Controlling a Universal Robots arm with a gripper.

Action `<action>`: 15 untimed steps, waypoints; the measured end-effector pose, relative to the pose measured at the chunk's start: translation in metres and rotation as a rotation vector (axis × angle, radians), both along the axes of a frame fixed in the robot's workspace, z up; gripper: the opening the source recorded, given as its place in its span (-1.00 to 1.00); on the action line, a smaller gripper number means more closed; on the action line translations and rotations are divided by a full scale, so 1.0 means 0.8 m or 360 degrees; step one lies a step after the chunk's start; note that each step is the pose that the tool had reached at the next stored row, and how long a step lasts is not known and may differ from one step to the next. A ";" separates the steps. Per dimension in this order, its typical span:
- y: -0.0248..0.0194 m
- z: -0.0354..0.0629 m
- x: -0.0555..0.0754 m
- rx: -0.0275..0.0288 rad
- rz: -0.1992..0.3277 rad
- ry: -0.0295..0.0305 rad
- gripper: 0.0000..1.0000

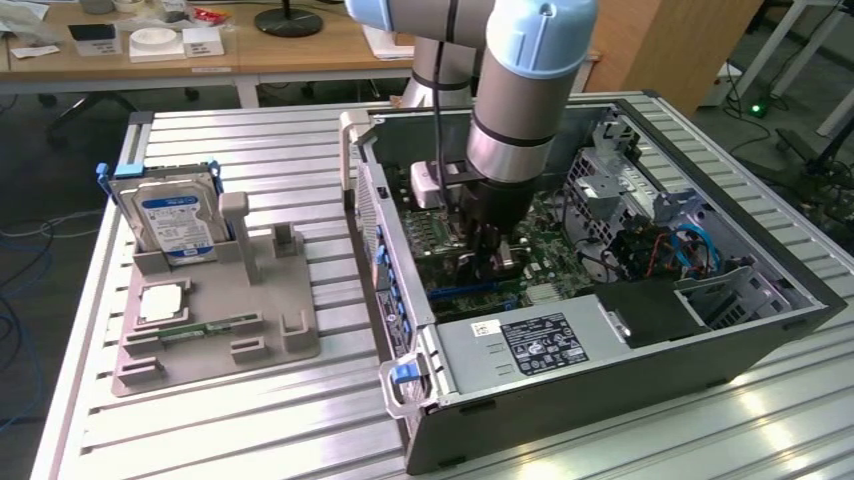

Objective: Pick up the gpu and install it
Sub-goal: 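Insert the gpu into the slot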

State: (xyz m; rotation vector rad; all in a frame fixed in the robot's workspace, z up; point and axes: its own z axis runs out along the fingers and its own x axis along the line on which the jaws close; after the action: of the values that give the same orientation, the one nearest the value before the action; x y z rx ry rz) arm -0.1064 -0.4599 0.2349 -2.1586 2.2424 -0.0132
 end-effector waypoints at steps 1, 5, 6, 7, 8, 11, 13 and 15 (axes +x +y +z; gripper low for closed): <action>0.0001 0.000 -0.001 0.00000 0.0000 -0.00004 -0.44; 0.0012 0.000 -0.001 -0.00001 -0.0002 0.00000 -0.44; 0.0014 0.000 -0.001 0.00001 -0.0003 0.00000 -0.44; 0.0016 0.000 -0.001 0.00000 -0.0003 0.00001 -0.44; 0.0017 0.000 -0.001 0.00000 -0.0004 0.00001 -0.44; 0.0018 -0.001 -0.001 -0.00001 -0.0005 0.00000 -0.44; 0.0018 -0.001 -0.001 -0.00001 -0.0005 0.00001 -0.44; 0.0018 -0.001 -0.001 -0.00001 -0.0005 0.00000 -0.44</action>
State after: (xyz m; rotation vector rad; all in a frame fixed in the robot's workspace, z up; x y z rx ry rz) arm -0.1075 -0.4585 0.2345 -2.1549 2.2461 -0.0134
